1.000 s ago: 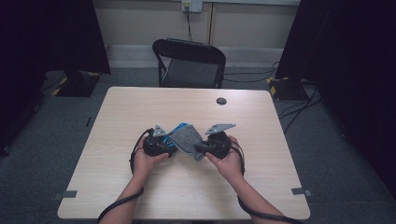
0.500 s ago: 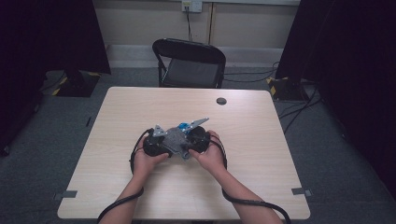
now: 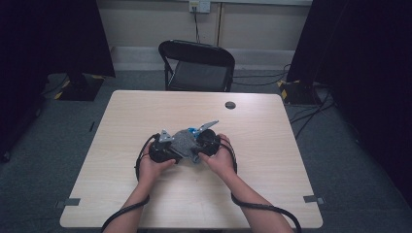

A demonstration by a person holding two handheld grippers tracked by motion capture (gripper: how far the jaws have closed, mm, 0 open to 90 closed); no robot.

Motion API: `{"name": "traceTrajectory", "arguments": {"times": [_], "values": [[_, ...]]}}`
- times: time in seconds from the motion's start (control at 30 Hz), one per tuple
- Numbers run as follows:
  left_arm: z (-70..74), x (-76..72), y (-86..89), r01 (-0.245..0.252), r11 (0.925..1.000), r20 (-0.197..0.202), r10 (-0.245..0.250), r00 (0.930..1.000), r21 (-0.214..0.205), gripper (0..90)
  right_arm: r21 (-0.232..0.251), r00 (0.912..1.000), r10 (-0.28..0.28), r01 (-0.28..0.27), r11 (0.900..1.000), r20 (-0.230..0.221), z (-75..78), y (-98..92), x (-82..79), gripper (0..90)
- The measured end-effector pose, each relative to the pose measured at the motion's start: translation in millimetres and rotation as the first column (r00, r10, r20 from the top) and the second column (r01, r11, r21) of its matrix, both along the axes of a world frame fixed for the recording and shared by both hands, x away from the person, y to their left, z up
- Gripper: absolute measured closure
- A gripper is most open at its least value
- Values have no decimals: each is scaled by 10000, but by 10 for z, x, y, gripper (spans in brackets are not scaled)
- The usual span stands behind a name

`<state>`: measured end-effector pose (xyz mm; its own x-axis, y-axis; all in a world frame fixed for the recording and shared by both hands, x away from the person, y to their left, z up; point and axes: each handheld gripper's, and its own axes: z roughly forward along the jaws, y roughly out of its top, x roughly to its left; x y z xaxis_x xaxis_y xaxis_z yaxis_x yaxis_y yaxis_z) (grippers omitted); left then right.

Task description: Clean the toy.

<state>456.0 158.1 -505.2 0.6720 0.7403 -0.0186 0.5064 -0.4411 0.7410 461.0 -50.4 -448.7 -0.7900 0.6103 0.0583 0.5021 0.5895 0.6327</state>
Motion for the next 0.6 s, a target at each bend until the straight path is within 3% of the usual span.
{"name": "traceTrajectory", "arguments": {"times": [0.43, 0.6], "values": [[0, 0, 0, 1, 10000, -1, -1, 10000, 0, 243, -175, 9972, -749, 747, 9971, -84, -21, -147, 219, 758], [0, 1, 0, 0, 10000, -4, 0, 10000, 0, 243, -24, 9948, -999, 998, 9950, -224, -43, -189, 275, 758]]}}
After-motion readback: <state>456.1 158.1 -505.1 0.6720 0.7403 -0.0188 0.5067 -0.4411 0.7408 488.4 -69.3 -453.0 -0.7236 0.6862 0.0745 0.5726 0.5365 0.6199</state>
